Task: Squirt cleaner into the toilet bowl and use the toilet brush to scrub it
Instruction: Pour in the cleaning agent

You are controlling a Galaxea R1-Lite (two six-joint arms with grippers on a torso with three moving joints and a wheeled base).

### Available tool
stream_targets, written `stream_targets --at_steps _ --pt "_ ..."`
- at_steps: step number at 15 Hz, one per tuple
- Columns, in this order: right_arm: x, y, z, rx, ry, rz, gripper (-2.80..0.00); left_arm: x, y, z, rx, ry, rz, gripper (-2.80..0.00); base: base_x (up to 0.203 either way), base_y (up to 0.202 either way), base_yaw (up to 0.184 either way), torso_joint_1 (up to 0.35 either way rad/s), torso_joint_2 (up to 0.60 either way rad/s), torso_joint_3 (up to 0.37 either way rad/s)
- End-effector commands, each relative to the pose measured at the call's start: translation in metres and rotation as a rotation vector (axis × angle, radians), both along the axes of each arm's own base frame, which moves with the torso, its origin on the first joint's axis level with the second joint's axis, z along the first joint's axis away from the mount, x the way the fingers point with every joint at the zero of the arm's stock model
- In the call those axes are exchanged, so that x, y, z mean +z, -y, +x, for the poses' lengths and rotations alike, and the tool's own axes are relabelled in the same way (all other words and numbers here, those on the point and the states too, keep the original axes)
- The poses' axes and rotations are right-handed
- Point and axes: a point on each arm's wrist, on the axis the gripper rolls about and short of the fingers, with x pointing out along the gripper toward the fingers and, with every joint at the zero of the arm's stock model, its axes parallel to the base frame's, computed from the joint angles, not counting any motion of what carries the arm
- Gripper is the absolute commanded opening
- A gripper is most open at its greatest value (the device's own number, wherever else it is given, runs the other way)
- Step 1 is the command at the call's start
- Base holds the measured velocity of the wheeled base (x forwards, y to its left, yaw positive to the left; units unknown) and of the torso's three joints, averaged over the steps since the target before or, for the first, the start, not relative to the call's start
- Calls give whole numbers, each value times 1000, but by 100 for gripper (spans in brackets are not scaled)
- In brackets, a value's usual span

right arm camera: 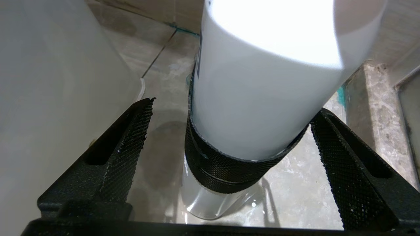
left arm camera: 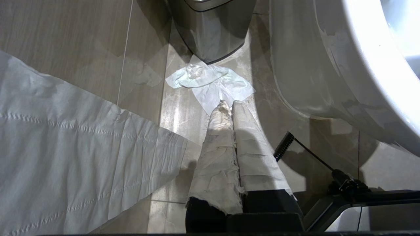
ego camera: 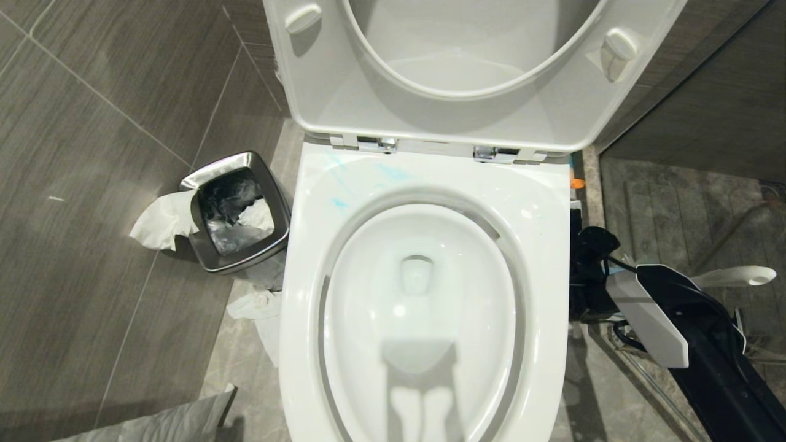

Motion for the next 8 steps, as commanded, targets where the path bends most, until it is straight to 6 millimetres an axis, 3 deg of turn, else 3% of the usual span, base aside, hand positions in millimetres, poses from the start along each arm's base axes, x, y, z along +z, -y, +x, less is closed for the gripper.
stream_targets --at_steps 1,5,6,7,8 --pt "3 0 0 2 12 -2 0 0 0 0 0 -3 0 -280 0 0 0 0 0 0" --pt "3 -1 0 5 13 -2 0 0 0 0 0 -3 0 -280 0 0 0 0 0 0" --pt "3 -1 -1 5 13 -2 -202 0 0 0 0 -3 0 -280 0 0 0 0 0 0" --pt "3 -1 0 3 15 -2 -280 0 0 0 0 -3 0 -280 0 0 0 0 0 0" --pt "3 -1 -1 5 14 -2 -280 0 0 0 0 -3 0 -280 0 0 0 0 0 0"
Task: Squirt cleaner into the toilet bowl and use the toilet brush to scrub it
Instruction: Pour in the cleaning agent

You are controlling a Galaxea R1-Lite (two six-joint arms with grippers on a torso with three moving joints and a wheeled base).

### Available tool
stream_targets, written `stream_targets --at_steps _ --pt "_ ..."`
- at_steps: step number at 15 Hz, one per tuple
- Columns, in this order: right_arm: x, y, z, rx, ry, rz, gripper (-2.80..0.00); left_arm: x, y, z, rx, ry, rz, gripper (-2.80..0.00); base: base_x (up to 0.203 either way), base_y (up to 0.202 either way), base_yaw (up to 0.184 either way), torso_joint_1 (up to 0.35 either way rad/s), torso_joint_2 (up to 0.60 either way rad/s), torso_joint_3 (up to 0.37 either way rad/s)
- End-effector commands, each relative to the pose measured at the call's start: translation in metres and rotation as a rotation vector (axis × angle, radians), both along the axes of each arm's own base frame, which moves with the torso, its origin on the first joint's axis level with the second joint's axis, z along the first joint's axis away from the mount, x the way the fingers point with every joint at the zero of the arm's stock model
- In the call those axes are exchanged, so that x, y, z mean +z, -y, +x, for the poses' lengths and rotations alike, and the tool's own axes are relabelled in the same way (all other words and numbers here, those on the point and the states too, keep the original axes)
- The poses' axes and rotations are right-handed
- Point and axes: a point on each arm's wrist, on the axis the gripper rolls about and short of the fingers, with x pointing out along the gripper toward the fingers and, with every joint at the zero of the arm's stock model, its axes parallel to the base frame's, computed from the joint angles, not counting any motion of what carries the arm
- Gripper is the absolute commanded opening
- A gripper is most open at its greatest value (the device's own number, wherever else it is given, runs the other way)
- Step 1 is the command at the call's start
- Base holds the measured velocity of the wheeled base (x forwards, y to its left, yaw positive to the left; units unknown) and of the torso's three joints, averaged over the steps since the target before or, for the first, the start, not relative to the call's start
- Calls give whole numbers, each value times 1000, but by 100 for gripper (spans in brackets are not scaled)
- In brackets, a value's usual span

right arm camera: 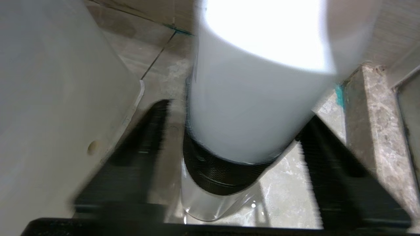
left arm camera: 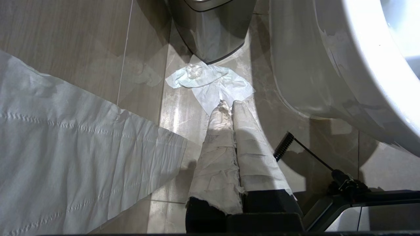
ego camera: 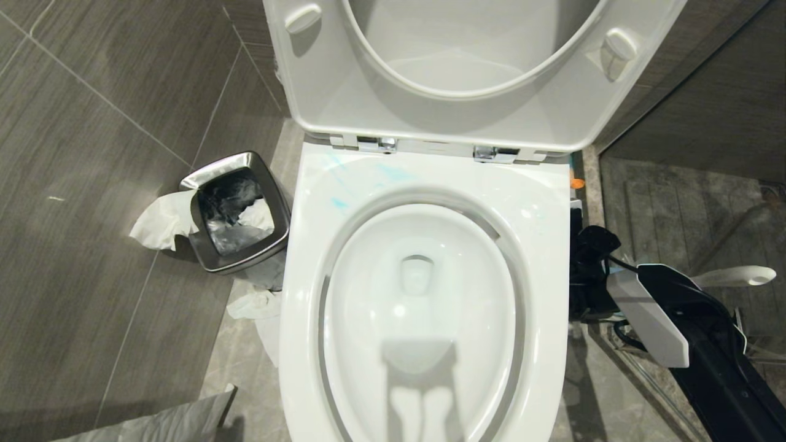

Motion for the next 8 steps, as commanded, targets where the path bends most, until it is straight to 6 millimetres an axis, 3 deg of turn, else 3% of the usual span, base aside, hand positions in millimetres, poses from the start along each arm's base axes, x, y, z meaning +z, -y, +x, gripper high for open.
stream_targets --at_steps 1,8 --pt "2 0 -1 1 11 -2 -280 0 0 0 0 -3 0 -280 0 0 0 0 0 0" --pt "5 1 -1 -7 31 1 -280 0 0 0 0 -3 0 -280 0 0 0 0 0 0"
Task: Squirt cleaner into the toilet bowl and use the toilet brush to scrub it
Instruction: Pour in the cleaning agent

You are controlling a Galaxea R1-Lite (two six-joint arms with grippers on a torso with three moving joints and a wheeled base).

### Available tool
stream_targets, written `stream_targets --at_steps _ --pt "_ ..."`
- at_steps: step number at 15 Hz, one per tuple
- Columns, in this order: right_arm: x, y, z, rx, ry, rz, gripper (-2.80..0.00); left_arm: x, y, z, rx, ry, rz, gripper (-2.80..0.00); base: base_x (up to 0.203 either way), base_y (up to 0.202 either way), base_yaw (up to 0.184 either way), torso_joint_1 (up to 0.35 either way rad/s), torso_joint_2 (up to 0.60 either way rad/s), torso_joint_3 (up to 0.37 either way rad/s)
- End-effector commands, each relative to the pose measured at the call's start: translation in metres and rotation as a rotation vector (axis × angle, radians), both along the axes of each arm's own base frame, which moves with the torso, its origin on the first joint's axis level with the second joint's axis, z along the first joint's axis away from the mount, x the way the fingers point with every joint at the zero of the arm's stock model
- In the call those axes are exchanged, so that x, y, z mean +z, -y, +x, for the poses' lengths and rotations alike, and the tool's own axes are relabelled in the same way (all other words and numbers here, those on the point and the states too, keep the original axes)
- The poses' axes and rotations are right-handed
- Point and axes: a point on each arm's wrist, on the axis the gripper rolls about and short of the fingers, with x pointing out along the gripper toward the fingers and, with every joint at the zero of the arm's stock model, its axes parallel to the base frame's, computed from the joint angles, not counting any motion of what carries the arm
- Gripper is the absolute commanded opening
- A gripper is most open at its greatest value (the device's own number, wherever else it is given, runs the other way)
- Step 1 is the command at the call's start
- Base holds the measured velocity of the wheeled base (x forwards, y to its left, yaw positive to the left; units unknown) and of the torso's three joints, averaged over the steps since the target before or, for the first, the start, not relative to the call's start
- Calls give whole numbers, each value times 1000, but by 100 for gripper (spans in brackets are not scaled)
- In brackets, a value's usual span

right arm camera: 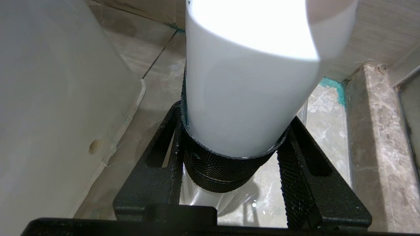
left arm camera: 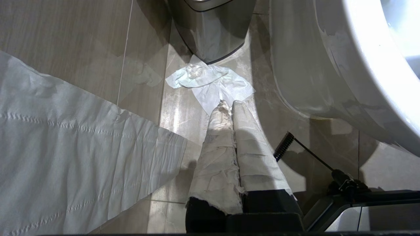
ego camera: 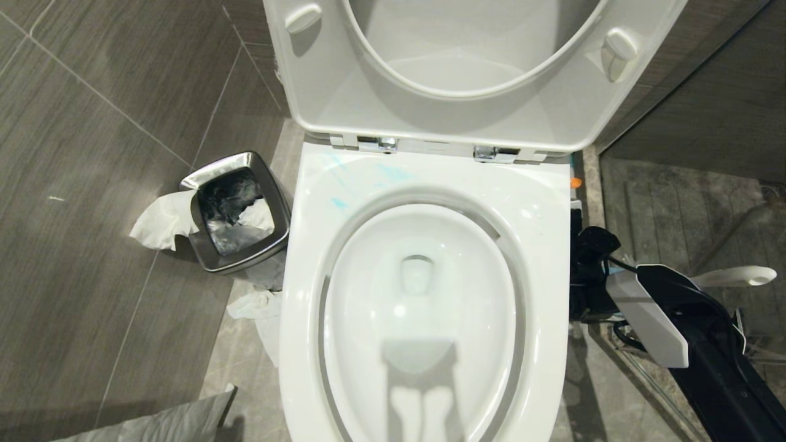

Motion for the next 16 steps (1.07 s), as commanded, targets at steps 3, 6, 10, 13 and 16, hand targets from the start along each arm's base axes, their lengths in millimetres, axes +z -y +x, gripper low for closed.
stream_targets --at_steps 3,6,10,13,16 --pt "15 0 -4 -7 67 2 -280 0 0 0 0 -3 0 -280 0 0 0 0 0 0" --pt "12 1 -12 -6 26 1 -280 0 0 0 0 -3 0 -280 0 0 0 0 0 0" --pt "-9 -5 -24 11 -32 -2 -280 0 0 0 0 -3 0 -280 0 0 0 0 0 0" --pt "-31 -9 -35 23 -128 5 -280 0 0 0 0 -3 0 -280 0 0 0 0 0 0" --pt "-32 -11 -40 26 -152 7 -280 0 0 0 0 -3 0 -280 0 0 0 0 0 0"
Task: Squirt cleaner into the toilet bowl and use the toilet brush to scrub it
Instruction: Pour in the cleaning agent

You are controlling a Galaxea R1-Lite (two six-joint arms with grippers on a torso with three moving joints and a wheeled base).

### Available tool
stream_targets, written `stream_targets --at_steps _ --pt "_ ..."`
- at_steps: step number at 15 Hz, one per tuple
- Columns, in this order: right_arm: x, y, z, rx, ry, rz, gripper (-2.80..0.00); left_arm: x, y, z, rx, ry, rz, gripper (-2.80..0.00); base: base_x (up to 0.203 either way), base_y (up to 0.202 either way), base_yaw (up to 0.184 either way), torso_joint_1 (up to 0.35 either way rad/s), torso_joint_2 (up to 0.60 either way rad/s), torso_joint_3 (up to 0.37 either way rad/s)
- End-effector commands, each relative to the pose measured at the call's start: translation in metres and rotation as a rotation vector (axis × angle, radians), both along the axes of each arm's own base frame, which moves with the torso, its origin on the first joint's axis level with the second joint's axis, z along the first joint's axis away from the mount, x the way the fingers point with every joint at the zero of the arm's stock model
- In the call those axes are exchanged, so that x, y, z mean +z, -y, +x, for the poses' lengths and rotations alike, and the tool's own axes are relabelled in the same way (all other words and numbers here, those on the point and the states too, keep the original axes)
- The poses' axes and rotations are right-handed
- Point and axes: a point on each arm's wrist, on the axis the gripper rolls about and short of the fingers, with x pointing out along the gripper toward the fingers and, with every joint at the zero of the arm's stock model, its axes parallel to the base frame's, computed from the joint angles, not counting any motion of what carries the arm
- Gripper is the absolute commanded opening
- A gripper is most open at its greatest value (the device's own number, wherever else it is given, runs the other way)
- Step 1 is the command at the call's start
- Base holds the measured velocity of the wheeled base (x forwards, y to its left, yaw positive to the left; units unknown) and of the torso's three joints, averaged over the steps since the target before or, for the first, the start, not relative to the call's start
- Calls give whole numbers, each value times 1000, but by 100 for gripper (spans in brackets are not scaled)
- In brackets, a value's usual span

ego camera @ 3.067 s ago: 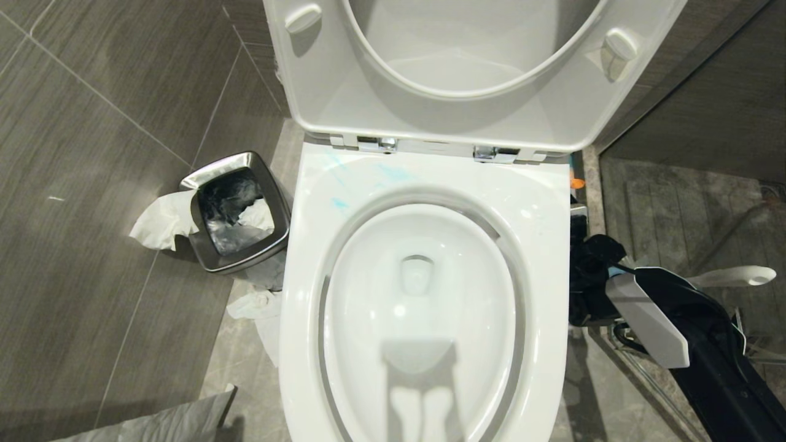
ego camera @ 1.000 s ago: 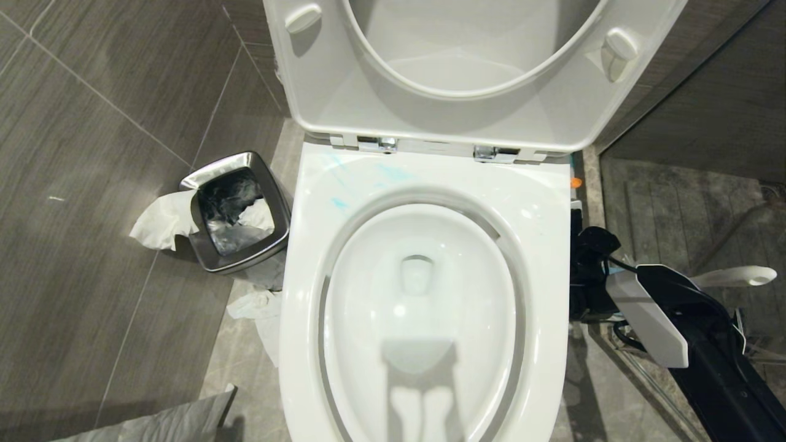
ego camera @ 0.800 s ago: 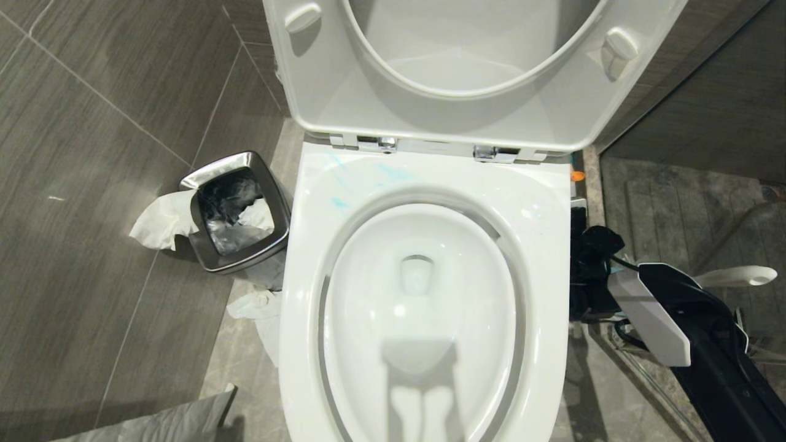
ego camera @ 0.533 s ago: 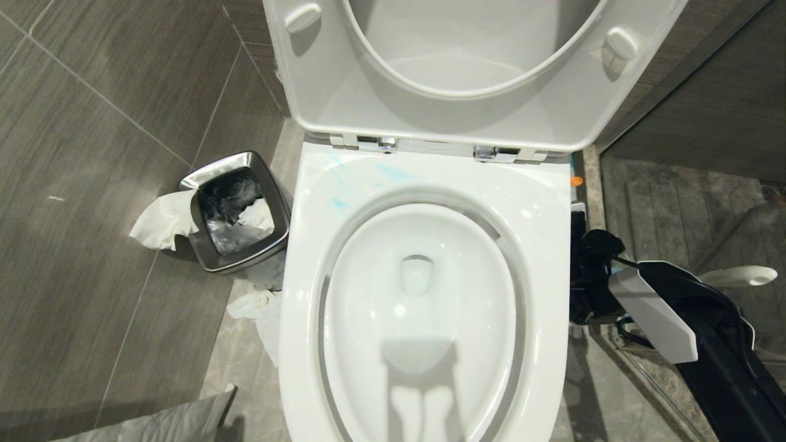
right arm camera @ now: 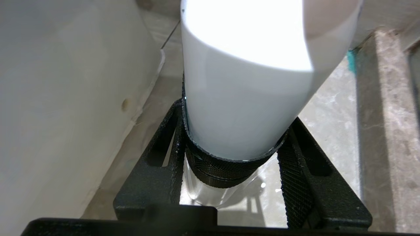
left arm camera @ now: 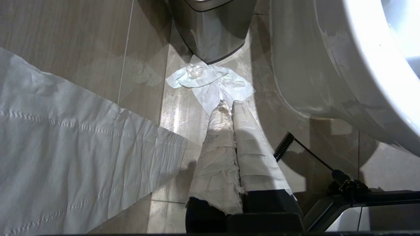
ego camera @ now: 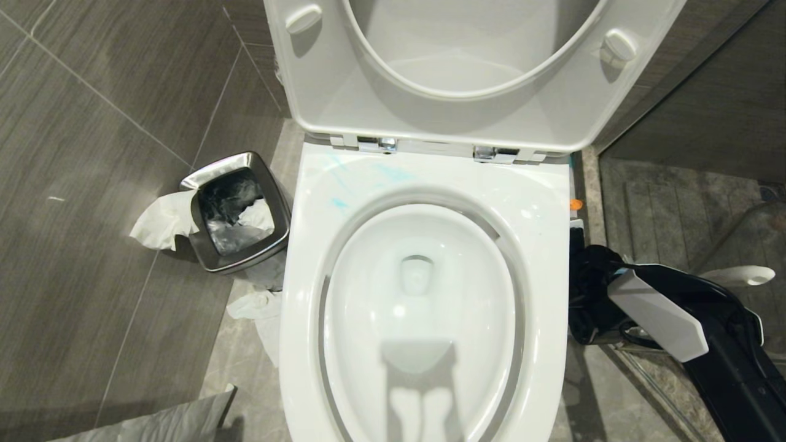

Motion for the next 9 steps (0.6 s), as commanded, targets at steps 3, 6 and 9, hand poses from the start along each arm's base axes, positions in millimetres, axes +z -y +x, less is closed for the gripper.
stream_targets --at_steps 3,6,9 --pt "-1 0 -3 -2 -16 -2 -280 0 0 0 0 -3 0 -280 0 0 0 0 0 0" --pt "-4 0 -8 -4 -48 -3 0 0 0 0 0 -3 0 -280 0 0 0 0 0 0" --pt "-5 1 -18 -4 -96 -5 0 0 0 0 0 -3 0 -280 0 0 0 0 0 0"
